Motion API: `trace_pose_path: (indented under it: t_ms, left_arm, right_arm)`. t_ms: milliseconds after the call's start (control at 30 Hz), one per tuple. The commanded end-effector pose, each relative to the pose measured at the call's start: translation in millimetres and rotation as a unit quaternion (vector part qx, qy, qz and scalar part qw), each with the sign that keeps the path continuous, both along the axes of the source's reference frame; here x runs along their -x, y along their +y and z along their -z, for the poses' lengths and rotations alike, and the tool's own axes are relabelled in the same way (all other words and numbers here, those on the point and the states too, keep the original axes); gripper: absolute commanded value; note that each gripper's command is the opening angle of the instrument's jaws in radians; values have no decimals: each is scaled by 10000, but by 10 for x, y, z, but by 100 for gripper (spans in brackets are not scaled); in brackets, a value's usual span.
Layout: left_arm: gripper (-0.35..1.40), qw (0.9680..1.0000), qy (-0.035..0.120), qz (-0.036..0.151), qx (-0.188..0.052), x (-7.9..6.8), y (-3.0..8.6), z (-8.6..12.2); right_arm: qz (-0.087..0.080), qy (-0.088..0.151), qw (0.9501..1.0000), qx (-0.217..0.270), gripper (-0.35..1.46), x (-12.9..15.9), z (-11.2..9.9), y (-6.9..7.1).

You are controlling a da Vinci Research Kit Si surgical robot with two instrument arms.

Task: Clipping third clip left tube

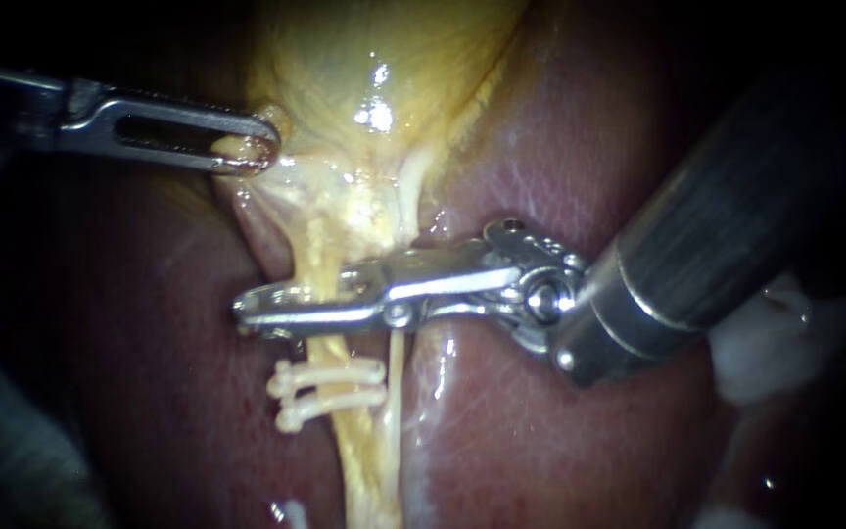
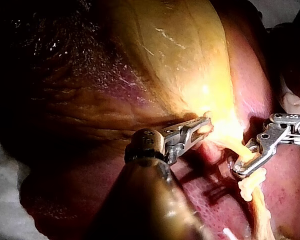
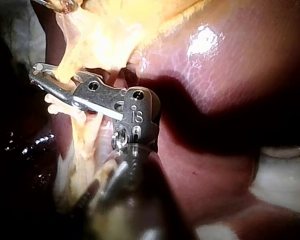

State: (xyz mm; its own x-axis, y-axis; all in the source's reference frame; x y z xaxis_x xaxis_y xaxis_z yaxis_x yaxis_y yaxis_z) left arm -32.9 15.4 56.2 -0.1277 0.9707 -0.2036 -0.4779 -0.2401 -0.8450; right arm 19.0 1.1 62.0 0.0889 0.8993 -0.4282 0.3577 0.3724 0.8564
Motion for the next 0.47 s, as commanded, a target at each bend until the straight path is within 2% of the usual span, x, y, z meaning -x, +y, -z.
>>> trace_pose_path:
  t_ms: [33, 467]
  left_arm:
    - [-35, 10000, -2, 0, -1, 0, 0, 0]
    - [-35, 10000, -2, -1, -1, 0, 1, 0]
  right_arm:
    - [-8, -12, 10000, 1, -35, 0, -2, -1]
    - [33, -11, 10000, -9, -35, 1, -6, -3]
